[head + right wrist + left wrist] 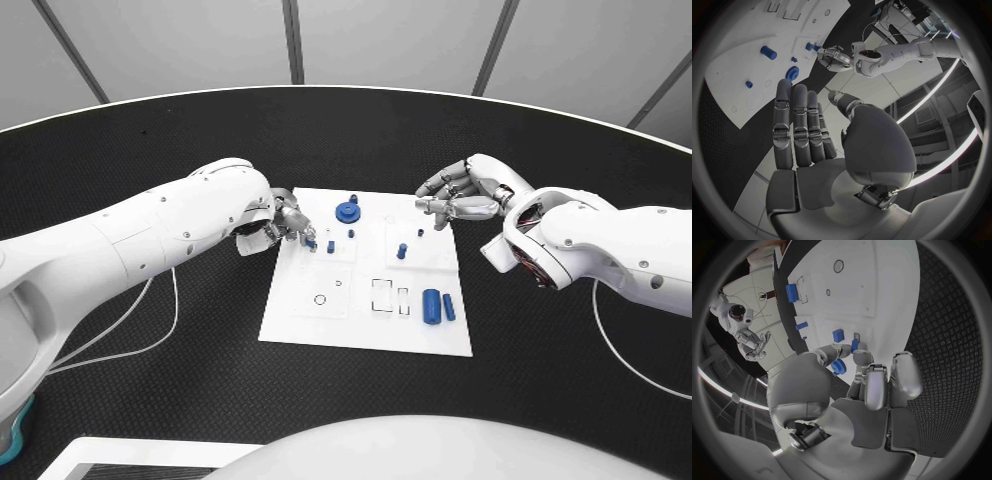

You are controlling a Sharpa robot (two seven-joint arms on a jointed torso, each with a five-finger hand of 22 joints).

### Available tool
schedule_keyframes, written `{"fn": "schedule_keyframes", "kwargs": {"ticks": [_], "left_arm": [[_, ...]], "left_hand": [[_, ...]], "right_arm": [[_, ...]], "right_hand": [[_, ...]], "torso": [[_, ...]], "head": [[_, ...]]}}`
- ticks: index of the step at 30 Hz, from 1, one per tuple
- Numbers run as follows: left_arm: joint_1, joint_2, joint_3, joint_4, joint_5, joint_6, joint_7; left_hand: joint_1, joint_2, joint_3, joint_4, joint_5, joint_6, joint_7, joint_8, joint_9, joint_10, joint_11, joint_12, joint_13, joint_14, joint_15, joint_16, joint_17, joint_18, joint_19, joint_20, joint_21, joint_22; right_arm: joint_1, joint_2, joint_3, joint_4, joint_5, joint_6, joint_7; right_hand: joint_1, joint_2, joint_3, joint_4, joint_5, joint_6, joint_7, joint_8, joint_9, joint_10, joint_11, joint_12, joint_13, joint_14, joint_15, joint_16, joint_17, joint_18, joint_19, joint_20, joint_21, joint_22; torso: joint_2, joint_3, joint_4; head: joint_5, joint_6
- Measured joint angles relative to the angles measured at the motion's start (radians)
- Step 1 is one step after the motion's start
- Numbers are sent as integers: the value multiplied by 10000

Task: Assemble the parts on the task board

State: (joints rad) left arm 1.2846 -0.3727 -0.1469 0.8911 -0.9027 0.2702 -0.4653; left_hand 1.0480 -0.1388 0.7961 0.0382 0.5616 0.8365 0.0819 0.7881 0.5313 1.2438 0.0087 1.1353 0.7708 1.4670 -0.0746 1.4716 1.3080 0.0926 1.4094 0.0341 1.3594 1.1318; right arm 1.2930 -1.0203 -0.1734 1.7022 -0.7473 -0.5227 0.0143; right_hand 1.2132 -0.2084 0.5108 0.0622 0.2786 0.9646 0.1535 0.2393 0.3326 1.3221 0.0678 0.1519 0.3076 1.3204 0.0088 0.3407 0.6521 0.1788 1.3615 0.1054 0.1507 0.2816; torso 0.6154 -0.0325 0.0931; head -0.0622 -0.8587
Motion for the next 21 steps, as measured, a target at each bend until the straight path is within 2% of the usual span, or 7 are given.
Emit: {"fn": "schedule_keyframes", "kwargs": {"ticks": [21], "left_arm": [[-46,76,-1,19,-137,189,-14]], "left_hand": [[1,-1,0,0,32,0,0,-21,11,0,0,-6,-1,0,0,0,-3,1,0,0,0,-1]], "right_arm": [[0,22,0,-22,0,20,4]], "right_hand": [[0,0,0,0,0,0,0,0,0,0,0,0,-2,0,0,0,-2,1,0,0,0,1]], "torso": [[-10,5,6]], "head": [[-12,-21]]}}
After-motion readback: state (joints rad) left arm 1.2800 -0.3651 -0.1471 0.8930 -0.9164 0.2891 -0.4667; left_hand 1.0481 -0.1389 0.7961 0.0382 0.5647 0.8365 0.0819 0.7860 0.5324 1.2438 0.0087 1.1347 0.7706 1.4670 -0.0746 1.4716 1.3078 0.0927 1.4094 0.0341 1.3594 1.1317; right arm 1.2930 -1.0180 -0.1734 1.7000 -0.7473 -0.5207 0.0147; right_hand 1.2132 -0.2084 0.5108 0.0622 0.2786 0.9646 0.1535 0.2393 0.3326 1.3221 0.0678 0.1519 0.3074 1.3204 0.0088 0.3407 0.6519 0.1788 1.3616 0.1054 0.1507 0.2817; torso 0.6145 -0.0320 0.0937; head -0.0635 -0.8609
